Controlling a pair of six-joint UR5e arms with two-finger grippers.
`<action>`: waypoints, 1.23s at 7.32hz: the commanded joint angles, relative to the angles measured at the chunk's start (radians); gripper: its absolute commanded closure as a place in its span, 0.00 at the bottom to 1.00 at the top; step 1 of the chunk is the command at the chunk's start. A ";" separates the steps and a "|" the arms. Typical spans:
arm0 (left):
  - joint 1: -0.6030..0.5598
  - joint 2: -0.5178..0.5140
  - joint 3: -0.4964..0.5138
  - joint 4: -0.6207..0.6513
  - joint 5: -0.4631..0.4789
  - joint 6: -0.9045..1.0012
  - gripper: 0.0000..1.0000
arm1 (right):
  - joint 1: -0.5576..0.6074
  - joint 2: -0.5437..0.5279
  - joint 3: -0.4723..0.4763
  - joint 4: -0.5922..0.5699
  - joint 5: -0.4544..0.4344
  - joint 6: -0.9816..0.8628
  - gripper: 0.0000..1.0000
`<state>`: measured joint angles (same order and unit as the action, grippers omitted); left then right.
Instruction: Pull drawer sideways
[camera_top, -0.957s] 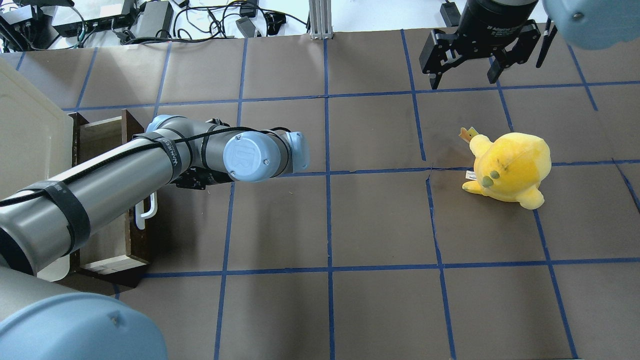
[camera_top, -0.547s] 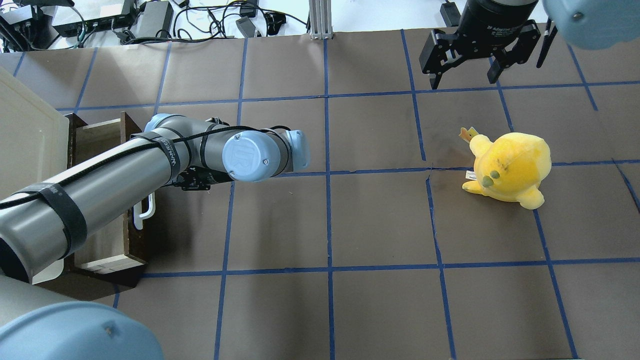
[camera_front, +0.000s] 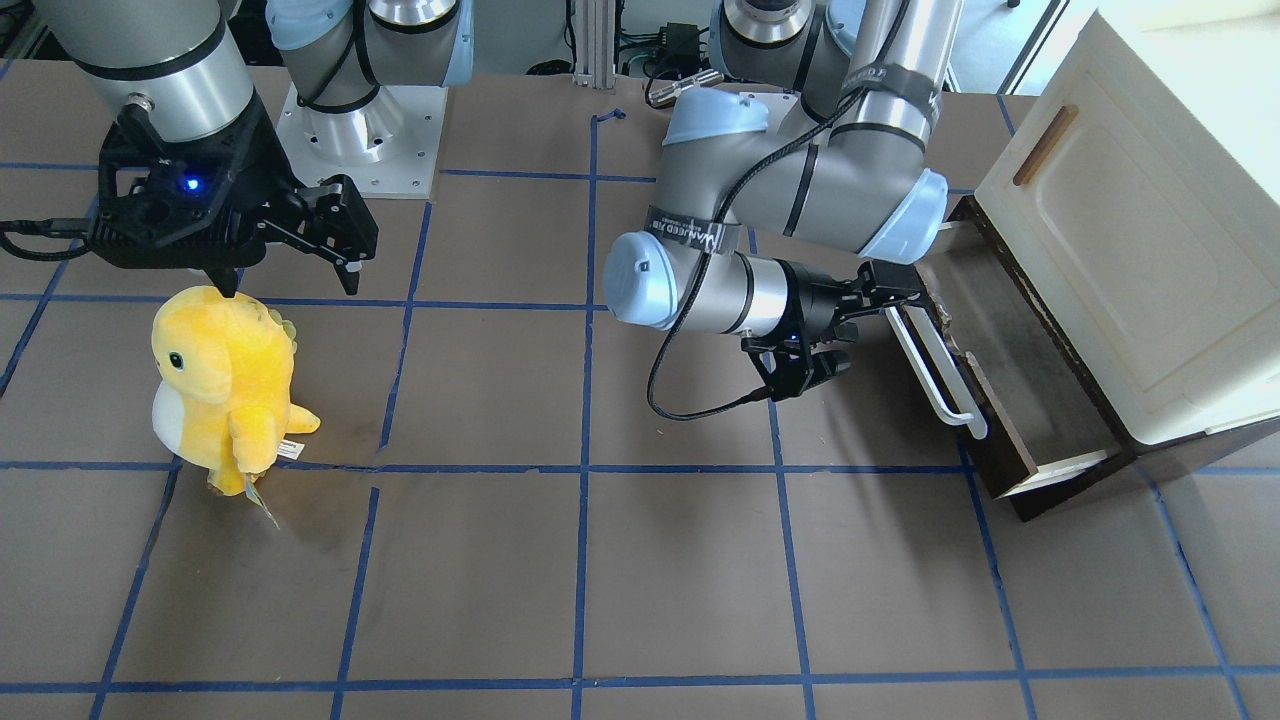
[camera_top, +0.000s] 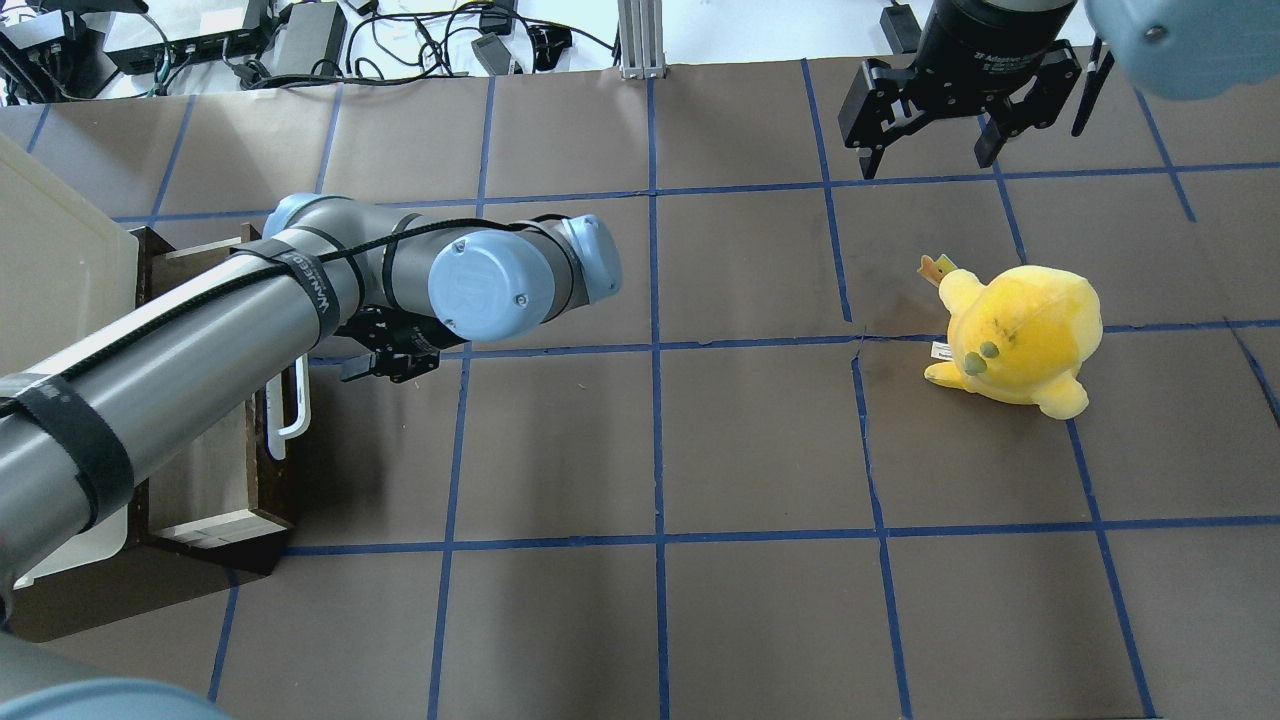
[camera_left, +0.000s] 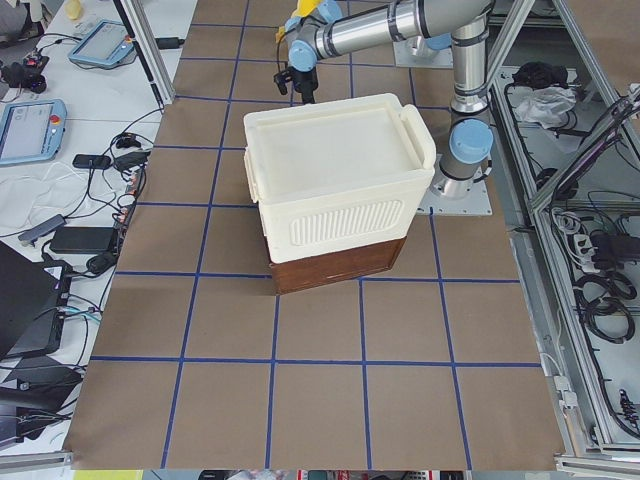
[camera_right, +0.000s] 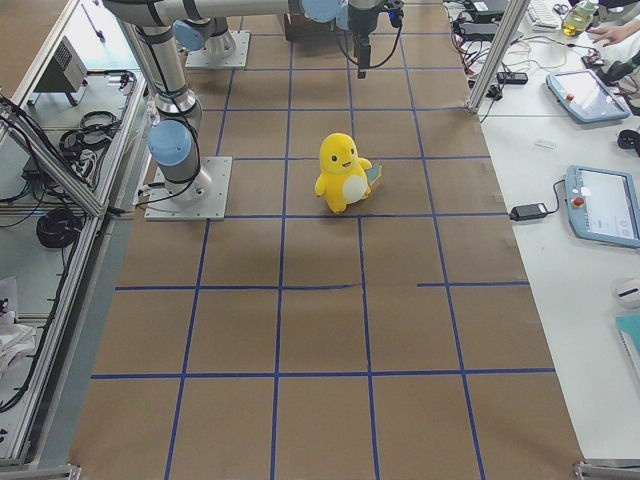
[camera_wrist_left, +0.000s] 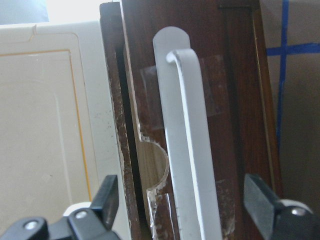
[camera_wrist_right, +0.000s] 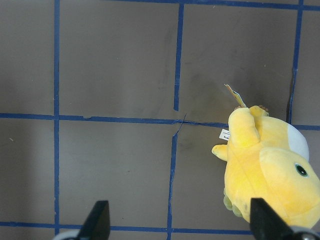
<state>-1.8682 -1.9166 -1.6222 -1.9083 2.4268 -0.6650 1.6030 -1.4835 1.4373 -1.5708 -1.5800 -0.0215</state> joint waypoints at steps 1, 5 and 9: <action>0.001 0.106 0.106 0.084 -0.311 0.224 0.00 | 0.000 0.000 0.000 0.000 0.000 0.000 0.00; 0.064 0.306 0.114 0.218 -0.688 0.373 0.00 | 0.000 0.000 0.000 0.000 0.000 0.000 0.00; 0.279 0.373 0.061 0.335 -0.875 0.633 0.00 | 0.000 0.000 0.000 0.000 0.000 0.000 0.00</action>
<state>-1.6360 -1.5536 -1.5437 -1.6278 1.6135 -0.0633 1.6030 -1.4833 1.4374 -1.5708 -1.5800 -0.0216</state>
